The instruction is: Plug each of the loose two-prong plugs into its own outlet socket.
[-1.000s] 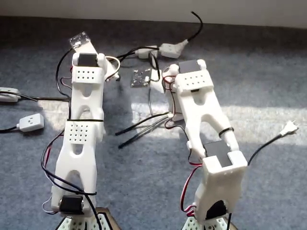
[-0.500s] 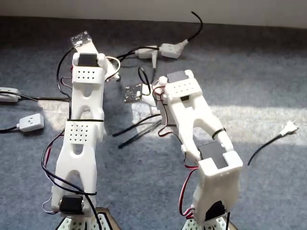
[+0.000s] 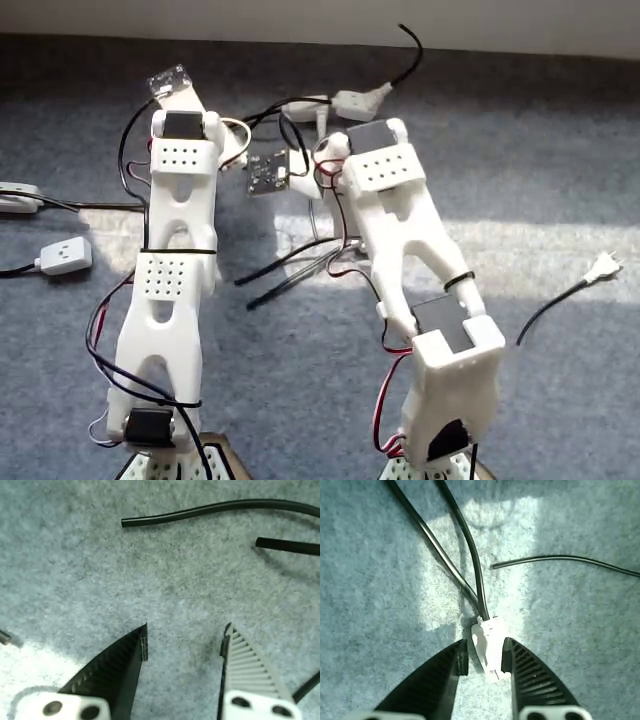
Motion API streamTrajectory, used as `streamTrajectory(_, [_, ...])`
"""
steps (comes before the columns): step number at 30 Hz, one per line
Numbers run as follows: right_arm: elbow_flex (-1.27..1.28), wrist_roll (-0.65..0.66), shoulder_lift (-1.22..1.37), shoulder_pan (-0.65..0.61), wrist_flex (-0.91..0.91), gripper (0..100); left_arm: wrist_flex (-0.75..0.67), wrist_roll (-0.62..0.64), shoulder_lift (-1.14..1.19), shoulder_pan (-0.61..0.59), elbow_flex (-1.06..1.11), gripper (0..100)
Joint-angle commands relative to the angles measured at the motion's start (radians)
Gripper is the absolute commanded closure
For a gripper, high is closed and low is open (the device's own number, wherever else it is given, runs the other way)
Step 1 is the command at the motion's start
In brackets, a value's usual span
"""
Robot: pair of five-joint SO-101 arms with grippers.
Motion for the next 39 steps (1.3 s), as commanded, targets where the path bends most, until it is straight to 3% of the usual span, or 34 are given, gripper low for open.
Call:
streamTrajectory(1, [0.008,0.035,-0.016,0.01,-0.077,87.2,-0.011,-0.011,-0.021,0.015,-0.041,76])
streamTrajectory(7, [0.153,0.081,-0.016,0.027,-0.22,87.2,-0.011,-0.011,-0.021,0.015,-0.041,76])
streamTrajectory(34, [0.179,0.08,0.105,0.041,-0.226,87.6,-0.012,-0.012,-0.021,0.015,-0.042,76])
streamTrajectory(39, [0.081,0.057,0.108,0.044,-0.217,93.0,-0.012,-0.012,-0.021,0.015,-0.042,76])
